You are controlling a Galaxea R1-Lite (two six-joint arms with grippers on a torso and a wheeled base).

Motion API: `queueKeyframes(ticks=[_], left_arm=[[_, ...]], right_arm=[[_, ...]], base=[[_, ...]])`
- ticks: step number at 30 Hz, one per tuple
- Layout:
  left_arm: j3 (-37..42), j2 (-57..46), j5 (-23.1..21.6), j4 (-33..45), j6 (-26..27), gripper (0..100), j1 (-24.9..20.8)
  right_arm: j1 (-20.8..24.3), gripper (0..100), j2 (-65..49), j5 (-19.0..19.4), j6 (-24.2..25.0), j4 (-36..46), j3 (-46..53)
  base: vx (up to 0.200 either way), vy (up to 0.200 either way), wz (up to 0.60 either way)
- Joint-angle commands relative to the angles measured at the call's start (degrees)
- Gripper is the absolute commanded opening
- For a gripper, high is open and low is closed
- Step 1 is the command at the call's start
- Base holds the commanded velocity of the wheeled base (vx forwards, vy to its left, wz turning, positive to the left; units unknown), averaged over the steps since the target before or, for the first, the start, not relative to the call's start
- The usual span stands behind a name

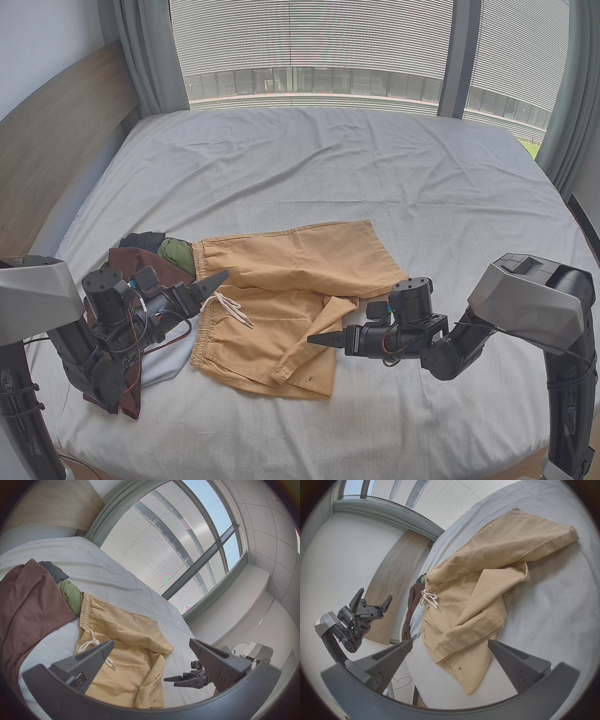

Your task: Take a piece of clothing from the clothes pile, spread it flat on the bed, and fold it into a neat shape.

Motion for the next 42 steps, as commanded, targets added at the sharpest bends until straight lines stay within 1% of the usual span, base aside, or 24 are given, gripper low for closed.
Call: queueKeyframes(ticks=[1, 14, 18, 19, 20, 30, 31, 42], left_arm=[[0.01, -0.02, 0.03, -0.01, -0.03, 100, -0.08], [-0.08, -0.11, 0.03, -0.01, -0.03, 100, 0.18], [-0.08, -0.11, 0.03, -0.01, -0.03, 100, 0.09], [-0.08, -0.11, 0.03, -0.01, -0.03, 100, 0.18], [-0.08, -0.02, 0.03, -0.01, -0.03, 100, 0.18], [-0.08, -0.02, 0.03, -0.01, -0.03, 100, 0.01], [-0.08, -0.02, 0.03, -0.01, -0.03, 100, 0.01], [-0.08, 0.07, 0.03, -0.01, -0.03, 100, -0.08]], right_arm=[[0.48, 100, 1.83, 0.03, 0.07, -0.05, -1.29], [0.66, 100, 6.84, -0.32, 0.07, 3.56, -6.83], [0.66, 100, 7.54, -2.08, 0.07, 3.12, -8.67], [1.01, 100, 7.8, -3.48, 0.07, 2.85, -9.64], [1.18, 100, 7.8, -3.92, 0.07, 2.68, -9.99], [1.89, 100, 7.1, -6.47, 0.25, -2.68, -8.23], [1.97, 0, 7.1, -6.65, 0.25, -3.3, -7.97], [2.33, 0, 3.67, -6.74, 0.16, -3.83, -6.04]], base=[[0.0, 0.0, 0.0], [0.0, 0.0, 0.0], [0.0, 0.0, 0.0], [0.0, 0.0, 0.0], [0.0, 0.0, 0.0], [0.0, 0.0, 0.0], [0.0, 0.0, 0.0], [0.0, 0.0, 0.0]])
